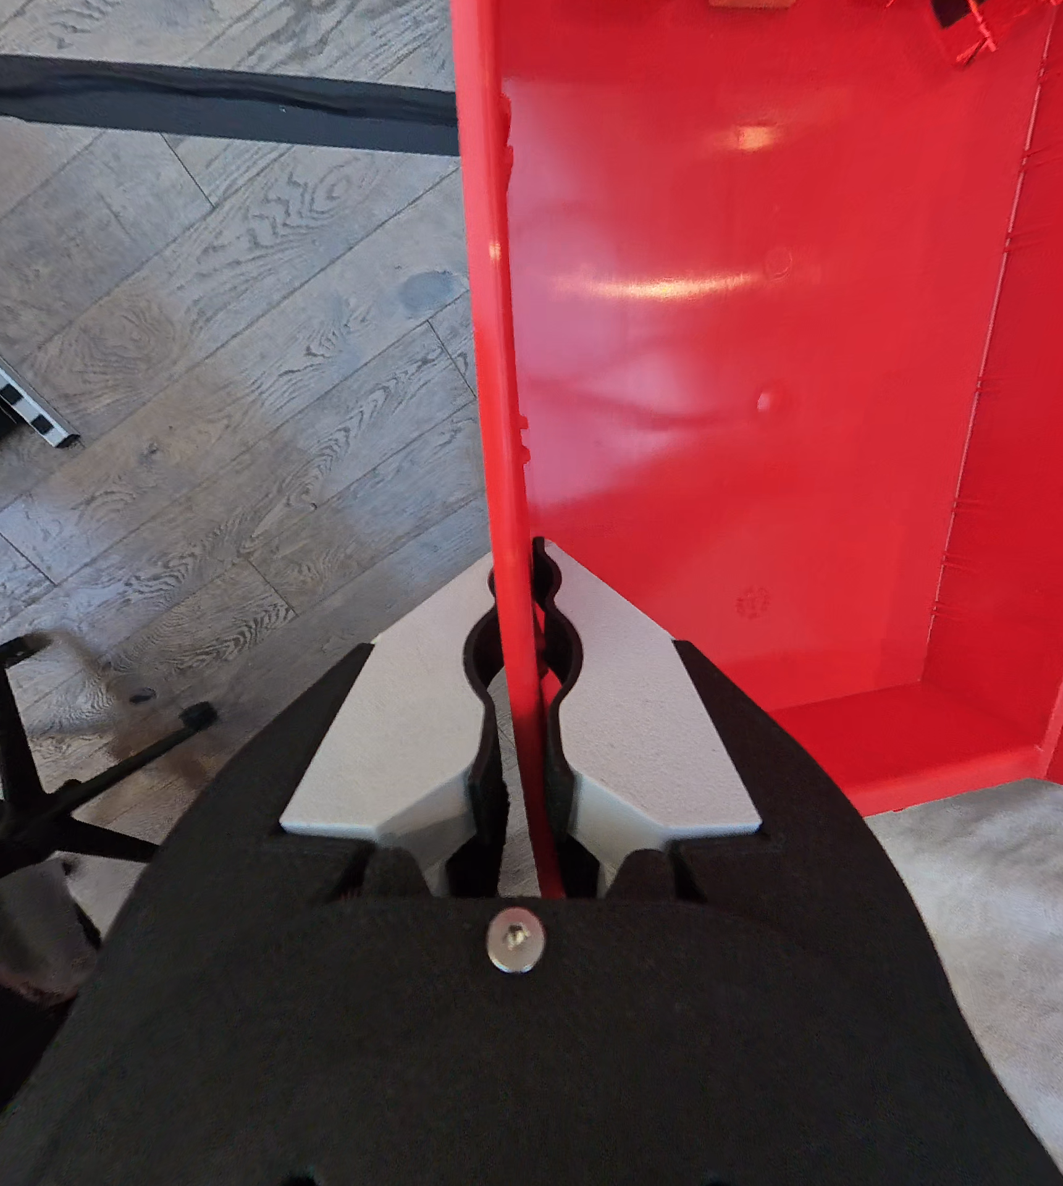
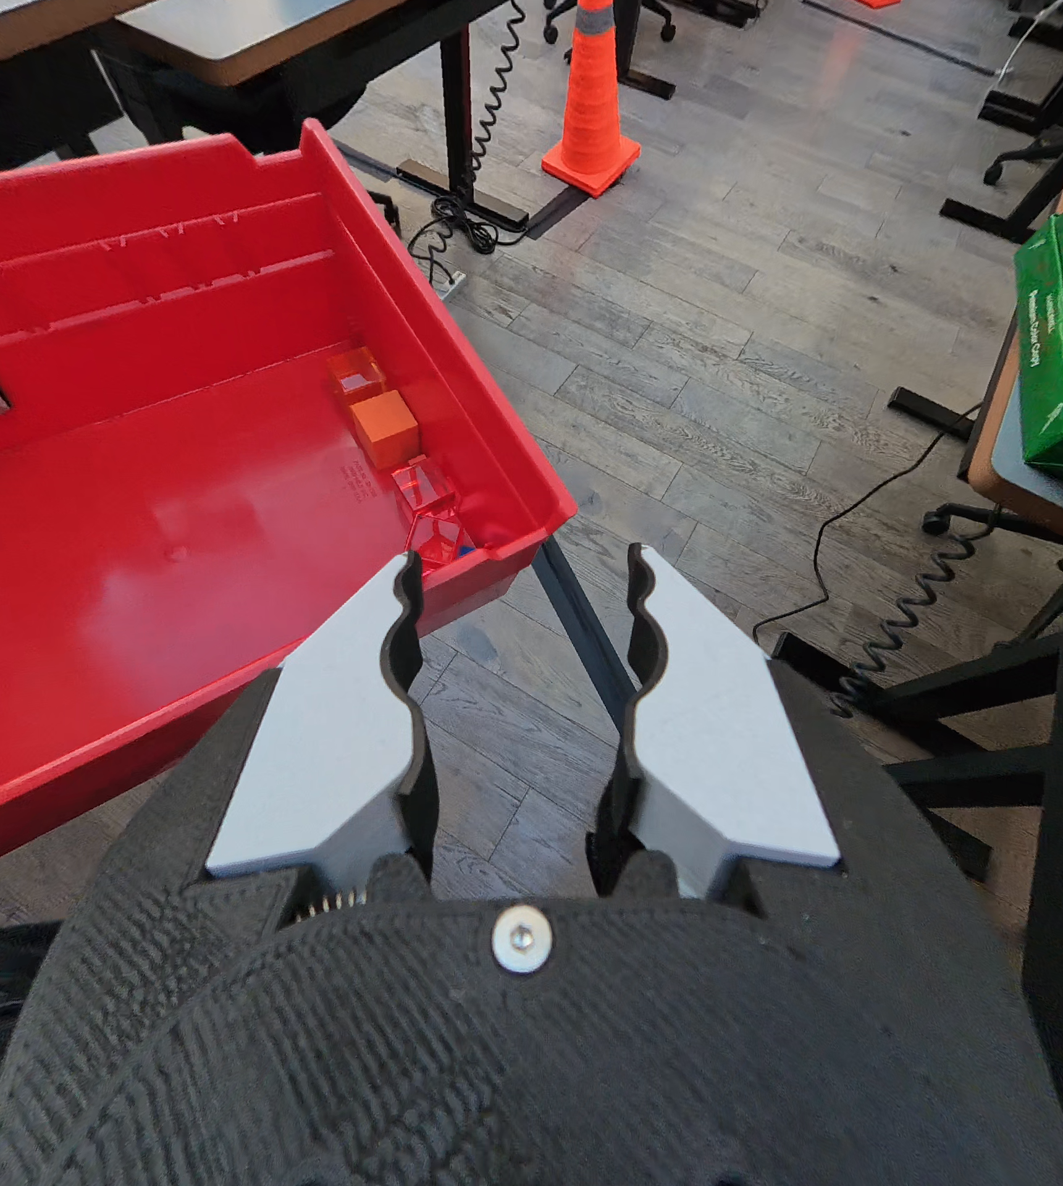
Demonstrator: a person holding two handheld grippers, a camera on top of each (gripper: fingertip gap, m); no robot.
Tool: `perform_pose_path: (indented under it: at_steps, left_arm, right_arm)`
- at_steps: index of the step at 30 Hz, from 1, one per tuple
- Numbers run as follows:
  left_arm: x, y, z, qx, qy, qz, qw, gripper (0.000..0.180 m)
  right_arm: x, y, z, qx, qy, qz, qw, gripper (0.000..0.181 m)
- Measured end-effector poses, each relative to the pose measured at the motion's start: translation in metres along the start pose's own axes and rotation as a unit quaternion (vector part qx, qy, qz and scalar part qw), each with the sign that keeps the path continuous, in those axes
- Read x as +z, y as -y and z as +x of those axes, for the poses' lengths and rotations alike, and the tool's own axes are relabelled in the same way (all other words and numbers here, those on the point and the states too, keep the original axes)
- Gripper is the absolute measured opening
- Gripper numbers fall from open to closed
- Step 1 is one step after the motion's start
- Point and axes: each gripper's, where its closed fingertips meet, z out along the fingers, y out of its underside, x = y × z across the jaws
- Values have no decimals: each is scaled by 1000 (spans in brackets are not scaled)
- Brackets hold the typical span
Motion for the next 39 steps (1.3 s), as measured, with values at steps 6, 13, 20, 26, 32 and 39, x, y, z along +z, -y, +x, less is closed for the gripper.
perform_pose_path:
  at_steps: [6, 13, 20, 26, 32, 39]
  left_arm:
    - [7, 131, -124, -1, 27, 13, 1000, 2]
    - [28, 224, -276, -117, 30, 10, 993, 2]
    - [42, 301, -409, -225, 19, -9, 974, 2]
    - [60, 385, -525, -252, 47, 6, 967, 2]
    - [61, 456, -632, -258, 104, 2, 960, 3]
    - [56, 494, -706, -341, 141, 33, 929, 2]
  right_arm:
    - [135, 87, 57, 12, 10, -8, 1000, 62]
    - [314, 224, 112, 2, 95, 25, 995, 62]
    - [473, 316, 107, 34, 217, -43, 975, 70]
    - [604, 359, 80, 187, 296, -76, 934, 76]
    - [723, 383, 57, 247, 298, -141, 912, 75]
    - [828, 430, 44, 135, 347, -235, 898, 53]
